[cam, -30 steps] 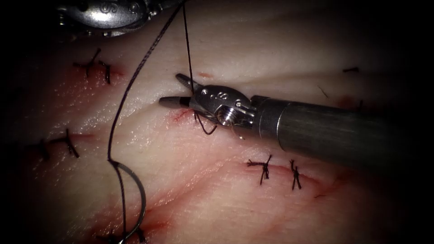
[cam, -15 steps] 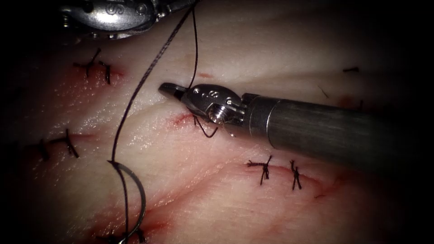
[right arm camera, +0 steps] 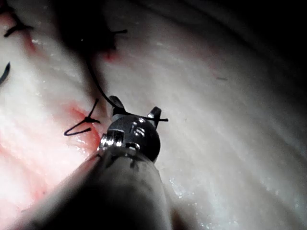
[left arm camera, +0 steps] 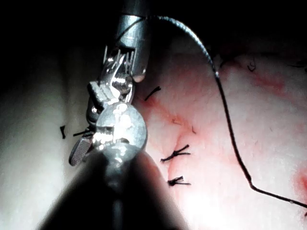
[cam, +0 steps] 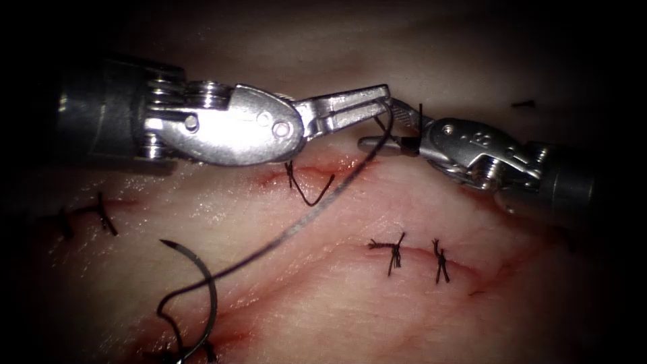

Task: Wound Closure
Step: Cut the suture with the right tool.

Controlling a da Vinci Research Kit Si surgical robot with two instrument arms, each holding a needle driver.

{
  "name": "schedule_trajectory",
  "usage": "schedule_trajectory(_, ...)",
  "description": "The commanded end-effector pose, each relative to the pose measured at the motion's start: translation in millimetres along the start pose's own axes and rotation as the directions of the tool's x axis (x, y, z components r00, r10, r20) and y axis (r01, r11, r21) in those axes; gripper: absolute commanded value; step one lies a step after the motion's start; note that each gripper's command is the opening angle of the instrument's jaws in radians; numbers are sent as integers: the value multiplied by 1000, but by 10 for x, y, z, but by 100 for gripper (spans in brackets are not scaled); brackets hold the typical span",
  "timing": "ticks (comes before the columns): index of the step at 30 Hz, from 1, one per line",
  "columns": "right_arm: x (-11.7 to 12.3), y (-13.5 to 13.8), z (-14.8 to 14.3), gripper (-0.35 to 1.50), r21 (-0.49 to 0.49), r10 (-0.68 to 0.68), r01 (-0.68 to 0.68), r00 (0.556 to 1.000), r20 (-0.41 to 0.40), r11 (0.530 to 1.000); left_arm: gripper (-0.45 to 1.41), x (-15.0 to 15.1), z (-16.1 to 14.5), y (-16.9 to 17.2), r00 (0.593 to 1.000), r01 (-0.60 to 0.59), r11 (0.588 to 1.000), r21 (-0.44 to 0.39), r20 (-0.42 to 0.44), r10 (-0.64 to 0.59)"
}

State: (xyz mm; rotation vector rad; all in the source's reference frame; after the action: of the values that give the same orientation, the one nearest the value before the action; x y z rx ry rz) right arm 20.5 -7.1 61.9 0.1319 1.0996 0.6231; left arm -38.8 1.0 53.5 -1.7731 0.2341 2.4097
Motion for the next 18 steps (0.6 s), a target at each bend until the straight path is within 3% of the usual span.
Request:
schedule_trajectory(1,1,13,-6,101,-5,-1,1,1000,2,1000,-45,-3,13,7,1000,12,1000,-23,-2,-12)
schedule_trajectory(3,0,20,-18,84,-54,3,-3,1000,11,999,-45,-14,26,32,999,52,995,-81,9,-52)
schedule_trajectory(6,2,29,-29,104,-125,9,-6,1000,26,992,-45,-39,45,70,997,70,985,-160,44,-64)
schedule_trajectory(8,4,31,-32,99,-150,-19,24,999,36,988,-45,-57,55,90,995,84,976,-203,61,-73)
schedule_trajectory(13,8,27,-28,44,-132,-138,143,989,47,981,-45,-100,72,132,987,132,934,-331,126,-95)
schedule_trajectory(18,8,16,-14,37,-74,-152,152,988,-2,986,-45,-137,78,162,973,198,888,-415,194,-127)
